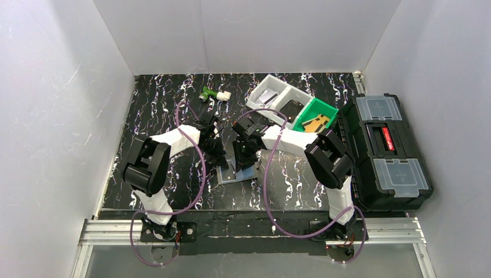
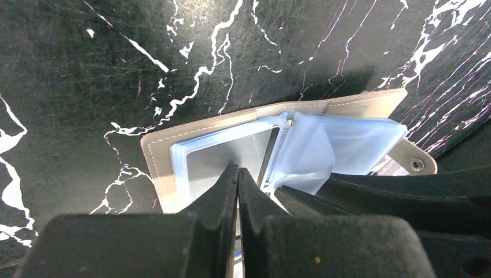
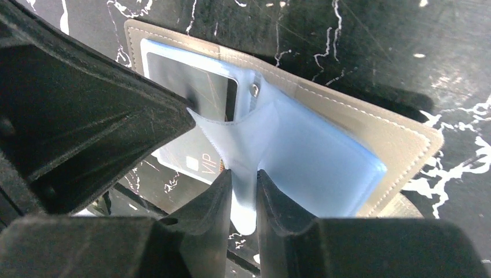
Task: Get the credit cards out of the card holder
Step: Remove the credit card from the card holder.
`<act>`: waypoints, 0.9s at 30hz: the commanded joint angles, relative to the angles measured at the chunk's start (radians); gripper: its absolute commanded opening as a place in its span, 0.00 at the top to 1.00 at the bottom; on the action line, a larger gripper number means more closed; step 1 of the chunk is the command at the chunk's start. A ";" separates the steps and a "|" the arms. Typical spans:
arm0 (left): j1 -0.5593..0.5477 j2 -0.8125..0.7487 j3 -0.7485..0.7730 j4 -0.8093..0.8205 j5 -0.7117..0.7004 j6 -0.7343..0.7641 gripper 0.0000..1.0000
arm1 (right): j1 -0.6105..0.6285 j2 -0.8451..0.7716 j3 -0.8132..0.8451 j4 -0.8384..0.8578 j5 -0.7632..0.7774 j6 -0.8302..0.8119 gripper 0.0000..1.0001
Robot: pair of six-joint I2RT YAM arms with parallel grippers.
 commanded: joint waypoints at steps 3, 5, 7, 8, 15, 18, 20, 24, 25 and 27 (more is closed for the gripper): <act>-0.004 0.007 0.019 -0.014 -0.039 0.006 1.00 | 0.001 -0.053 0.060 -0.117 0.111 -0.015 0.68; -0.003 0.004 0.023 -0.019 -0.039 0.009 1.00 | 0.001 -0.059 0.058 -0.126 0.125 -0.015 0.65; -0.005 0.000 0.032 -0.021 -0.034 0.015 1.00 | 0.001 -0.064 0.057 -0.135 0.135 -0.015 0.65; -0.006 0.002 0.038 -0.024 -0.028 0.020 1.00 | 0.001 -0.067 0.057 -0.138 0.138 -0.015 0.63; -0.055 0.026 0.122 -0.057 -0.010 0.051 1.00 | 0.001 -0.099 0.061 -0.151 0.146 -0.012 0.61; -0.072 0.048 0.147 -0.058 0.000 0.049 1.00 | 0.001 -0.132 0.066 -0.162 0.158 -0.013 0.58; -0.082 0.059 0.162 -0.058 0.003 0.045 1.00 | -0.001 -0.155 0.071 -0.175 0.180 -0.013 0.56; -0.100 0.069 0.190 -0.057 0.018 0.041 1.00 | -0.012 -0.207 0.058 -0.187 0.209 -0.007 0.55; -0.105 0.069 0.196 -0.057 0.021 0.040 1.00 | -0.015 -0.221 0.051 -0.187 0.213 -0.003 0.55; -0.113 0.073 0.203 -0.055 0.024 0.036 1.00 | -0.022 -0.247 0.027 -0.186 0.214 0.004 0.54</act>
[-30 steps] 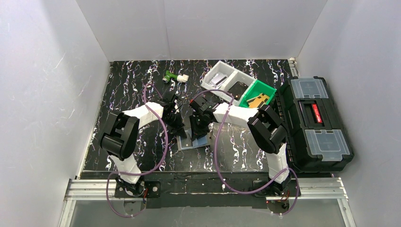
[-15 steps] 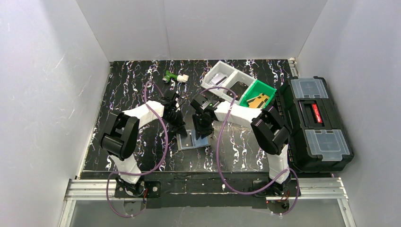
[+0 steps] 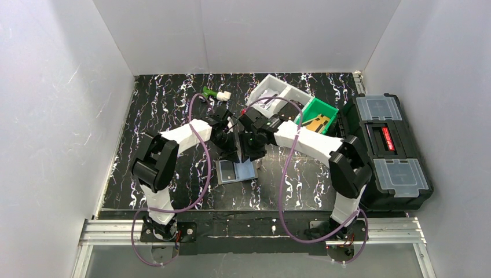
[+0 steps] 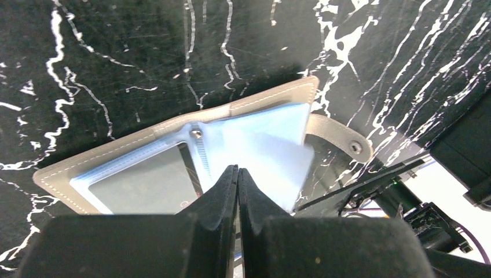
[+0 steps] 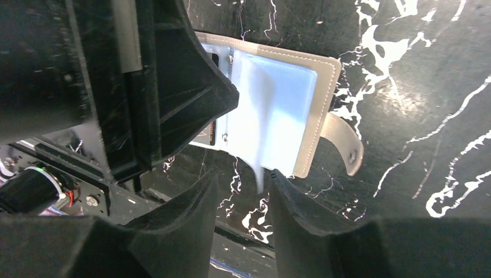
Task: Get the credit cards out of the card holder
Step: Remove the credit card from the card holder.
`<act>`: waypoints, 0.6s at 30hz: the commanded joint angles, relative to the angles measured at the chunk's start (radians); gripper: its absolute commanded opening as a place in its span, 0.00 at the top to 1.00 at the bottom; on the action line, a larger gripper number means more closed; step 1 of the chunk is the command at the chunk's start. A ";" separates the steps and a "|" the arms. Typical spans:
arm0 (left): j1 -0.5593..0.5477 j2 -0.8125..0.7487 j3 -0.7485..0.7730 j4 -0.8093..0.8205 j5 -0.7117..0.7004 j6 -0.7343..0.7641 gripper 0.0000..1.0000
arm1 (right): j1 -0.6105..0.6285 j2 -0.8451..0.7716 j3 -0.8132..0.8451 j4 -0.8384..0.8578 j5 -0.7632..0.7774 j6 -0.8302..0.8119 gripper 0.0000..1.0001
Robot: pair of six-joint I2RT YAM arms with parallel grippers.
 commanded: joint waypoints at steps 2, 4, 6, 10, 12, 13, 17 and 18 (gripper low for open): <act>-0.022 0.008 0.048 -0.014 0.024 -0.002 1.00 | -0.026 -0.098 -0.019 -0.014 0.070 0.011 0.54; -0.025 0.032 0.044 -0.002 0.032 -0.008 1.00 | -0.035 -0.118 -0.034 -0.016 0.073 0.014 0.54; -0.028 0.055 0.037 0.019 0.042 -0.015 1.00 | -0.043 -0.135 -0.047 -0.017 0.077 0.016 0.54; -0.031 0.092 0.042 0.029 0.037 -0.018 1.00 | -0.053 -0.164 -0.077 -0.011 0.075 0.023 0.53; -0.031 0.100 0.042 0.030 0.034 -0.020 1.00 | -0.056 -0.169 -0.089 -0.010 0.072 0.025 0.53; -0.031 0.102 0.043 0.030 0.034 -0.019 1.00 | -0.058 -0.170 -0.095 -0.008 0.069 0.026 0.53; -0.031 0.095 0.046 0.028 0.035 -0.015 0.97 | -0.061 -0.173 -0.102 -0.003 0.056 0.027 0.53; -0.031 0.090 0.049 0.025 0.034 -0.012 0.95 | -0.063 -0.173 -0.102 -0.004 0.055 0.028 0.53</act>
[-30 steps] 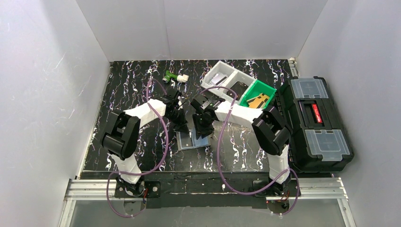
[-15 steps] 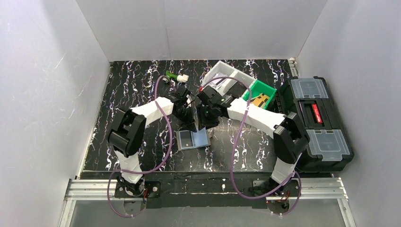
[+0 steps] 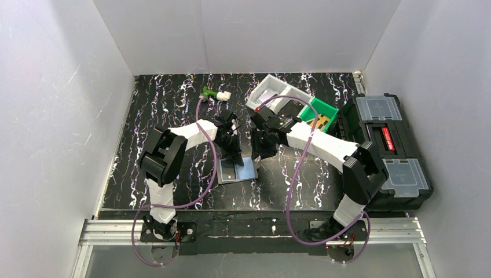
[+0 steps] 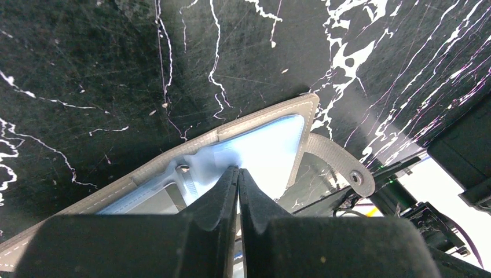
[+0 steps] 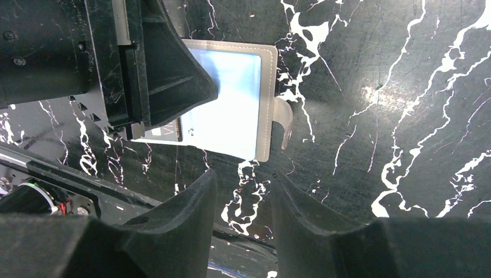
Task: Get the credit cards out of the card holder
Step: Remove the credit card from the card holder.
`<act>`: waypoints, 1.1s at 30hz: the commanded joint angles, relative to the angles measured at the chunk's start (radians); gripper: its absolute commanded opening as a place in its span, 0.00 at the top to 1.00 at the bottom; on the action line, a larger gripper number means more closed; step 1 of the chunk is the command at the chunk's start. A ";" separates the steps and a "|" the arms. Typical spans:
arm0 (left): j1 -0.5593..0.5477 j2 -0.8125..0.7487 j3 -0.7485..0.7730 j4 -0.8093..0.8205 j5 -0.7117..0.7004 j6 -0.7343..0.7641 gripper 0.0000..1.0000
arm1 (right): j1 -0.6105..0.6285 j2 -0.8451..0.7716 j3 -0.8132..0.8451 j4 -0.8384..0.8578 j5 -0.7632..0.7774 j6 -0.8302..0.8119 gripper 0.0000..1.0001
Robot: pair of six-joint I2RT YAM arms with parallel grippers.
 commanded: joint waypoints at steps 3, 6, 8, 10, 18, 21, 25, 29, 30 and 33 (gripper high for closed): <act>-0.005 -0.026 0.034 -0.031 -0.023 0.021 0.93 | -0.009 -0.040 0.005 -0.001 -0.008 0.010 0.53; -0.005 -0.049 0.047 -0.048 -0.026 0.025 0.92 | -0.011 -0.043 0.011 -0.004 -0.012 0.007 0.53; -0.005 -0.065 0.054 -0.060 -0.030 0.029 0.91 | -0.010 -0.045 0.016 -0.004 -0.012 0.006 0.53; -0.005 -0.081 0.057 -0.067 -0.030 0.030 0.90 | -0.010 -0.047 0.019 -0.007 -0.012 0.007 0.53; -0.005 -0.129 0.060 -0.090 -0.034 0.034 0.87 | -0.009 -0.053 0.042 -0.015 -0.048 0.006 0.53; -0.004 -0.144 0.059 -0.096 -0.039 0.035 0.86 | -0.011 -0.052 0.049 -0.019 -0.059 0.007 0.53; 0.003 -0.160 0.063 -0.111 -0.051 0.042 0.85 | -0.010 -0.052 0.051 -0.014 -0.077 0.010 0.53; 0.020 -0.192 0.053 -0.130 -0.069 0.055 0.82 | -0.011 -0.039 0.056 -0.008 -0.106 0.015 0.53; 0.027 -0.203 0.047 -0.133 -0.071 0.055 0.82 | -0.010 -0.033 0.058 -0.004 -0.116 0.018 0.53; 0.055 -0.239 0.022 -0.150 -0.085 0.064 0.81 | -0.010 -0.014 0.062 0.016 -0.154 0.023 0.52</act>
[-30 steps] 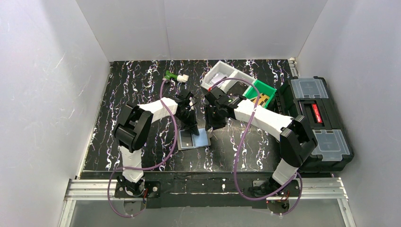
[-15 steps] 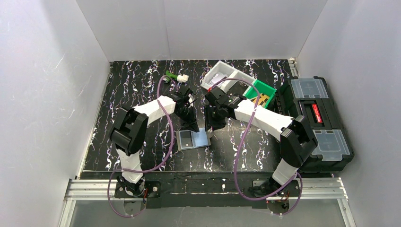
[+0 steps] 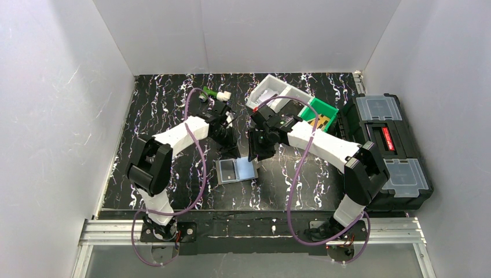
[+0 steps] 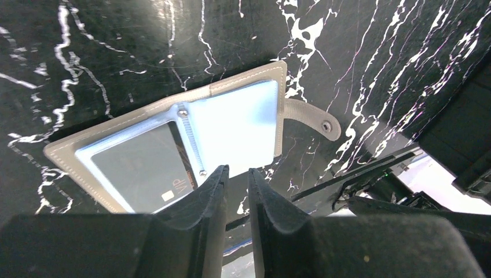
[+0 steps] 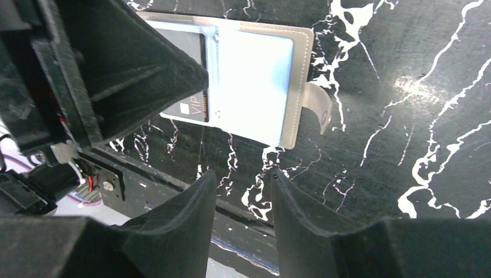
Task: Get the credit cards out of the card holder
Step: Remove the credit card from the card holder.
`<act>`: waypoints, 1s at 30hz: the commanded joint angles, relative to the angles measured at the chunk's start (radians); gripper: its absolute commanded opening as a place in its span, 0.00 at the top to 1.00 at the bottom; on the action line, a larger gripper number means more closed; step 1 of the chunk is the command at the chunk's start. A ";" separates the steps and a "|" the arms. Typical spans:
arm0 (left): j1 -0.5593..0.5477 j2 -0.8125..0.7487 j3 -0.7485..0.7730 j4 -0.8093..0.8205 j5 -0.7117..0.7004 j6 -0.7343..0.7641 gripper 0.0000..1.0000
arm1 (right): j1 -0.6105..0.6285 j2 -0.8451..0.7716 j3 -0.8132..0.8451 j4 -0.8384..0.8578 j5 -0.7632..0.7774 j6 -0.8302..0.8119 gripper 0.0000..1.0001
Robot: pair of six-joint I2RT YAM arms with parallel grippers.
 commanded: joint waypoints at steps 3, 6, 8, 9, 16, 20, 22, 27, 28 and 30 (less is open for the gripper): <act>0.066 -0.150 -0.050 -0.063 -0.049 0.036 0.81 | -0.006 0.031 0.059 0.065 -0.128 0.020 0.52; 0.093 -0.184 -0.104 -0.067 -0.052 0.048 0.80 | -0.007 0.089 0.067 0.115 -0.211 0.034 0.52; 0.105 -0.196 -0.129 -0.068 -0.052 0.052 0.81 | -0.006 0.134 0.077 0.134 -0.252 0.042 0.52; 0.111 -0.200 -0.142 -0.065 -0.054 0.054 0.81 | -0.007 0.154 0.083 0.141 -0.266 0.047 0.52; 0.118 -0.167 -0.187 -0.046 -0.066 0.070 0.87 | -0.016 0.268 0.103 0.202 -0.355 0.078 0.53; 0.118 -0.147 -0.207 -0.027 -0.067 0.073 0.89 | -0.027 0.293 0.092 0.229 -0.368 0.093 0.53; 0.119 -0.144 -0.218 -0.019 -0.074 0.074 0.90 | -0.031 0.300 0.081 0.240 -0.371 0.099 0.53; 0.119 -0.136 -0.245 -0.007 -0.098 0.076 0.92 | -0.036 0.322 0.074 0.258 -0.383 0.107 0.53; 0.119 -0.136 -0.252 -0.002 -0.098 0.075 0.92 | -0.037 0.328 0.076 0.259 -0.386 0.108 0.54; 0.118 -0.131 -0.266 0.014 -0.089 0.068 0.93 | -0.037 0.335 0.073 0.265 -0.388 0.109 0.54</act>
